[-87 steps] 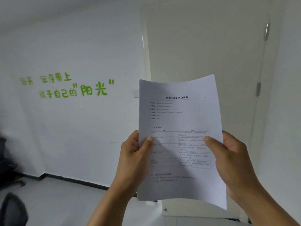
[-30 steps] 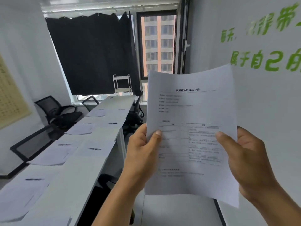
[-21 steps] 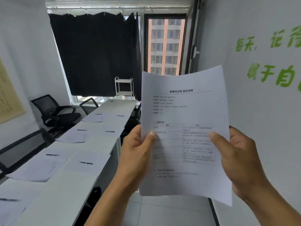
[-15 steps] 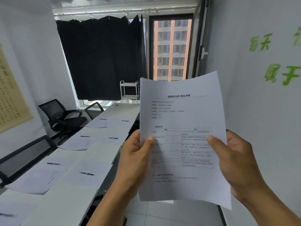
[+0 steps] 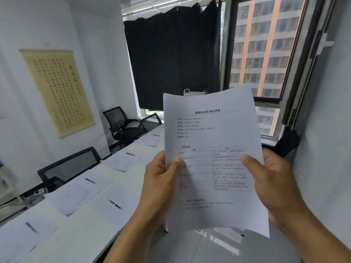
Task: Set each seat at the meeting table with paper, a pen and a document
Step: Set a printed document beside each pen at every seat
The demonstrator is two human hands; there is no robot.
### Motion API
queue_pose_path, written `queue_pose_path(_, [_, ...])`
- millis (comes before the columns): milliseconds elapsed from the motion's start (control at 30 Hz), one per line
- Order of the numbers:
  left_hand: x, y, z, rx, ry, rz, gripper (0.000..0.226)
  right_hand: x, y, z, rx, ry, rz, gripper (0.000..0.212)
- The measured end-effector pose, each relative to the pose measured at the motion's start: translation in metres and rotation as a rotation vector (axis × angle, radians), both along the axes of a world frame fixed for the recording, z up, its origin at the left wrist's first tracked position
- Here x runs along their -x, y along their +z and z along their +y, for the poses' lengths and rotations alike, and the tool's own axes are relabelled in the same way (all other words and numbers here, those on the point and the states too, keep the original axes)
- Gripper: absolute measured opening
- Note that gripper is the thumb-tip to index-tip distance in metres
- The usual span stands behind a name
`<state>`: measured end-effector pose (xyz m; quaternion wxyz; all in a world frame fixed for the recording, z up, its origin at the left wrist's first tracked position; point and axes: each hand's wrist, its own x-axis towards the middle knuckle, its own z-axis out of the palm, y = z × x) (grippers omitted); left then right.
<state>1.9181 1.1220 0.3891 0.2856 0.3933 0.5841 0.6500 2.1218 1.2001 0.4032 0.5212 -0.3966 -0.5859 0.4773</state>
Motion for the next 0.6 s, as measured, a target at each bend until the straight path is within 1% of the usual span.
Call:
queue_pose_path(167, [0.021, -0.010, 0.040, 0.048, 0.131, 0.005, 0.021, 0.031, -0.015, 0.068, 0.038, 0.120, -0.012, 0.014])
queue_pose_path(300, [0.059, -0.033, 0.079, 0.083, 0.216, -0.004, 0.021, 0.077, -0.034, 0.121, 0.098, 0.216, -0.027, 0.015])
queue_pose_path(433, [0.099, -0.066, 0.118, 0.105, 0.271, -0.034, 0.019, 0.126, -0.055, 0.164, 0.114, 0.269, -0.109, 0.014])
queue_pose_path(600, [0.160, -0.103, 0.167, 0.156, 0.325, -0.144, 0.017, 0.196, -0.071, 0.222, 0.117, 0.356, -0.264, 0.014])
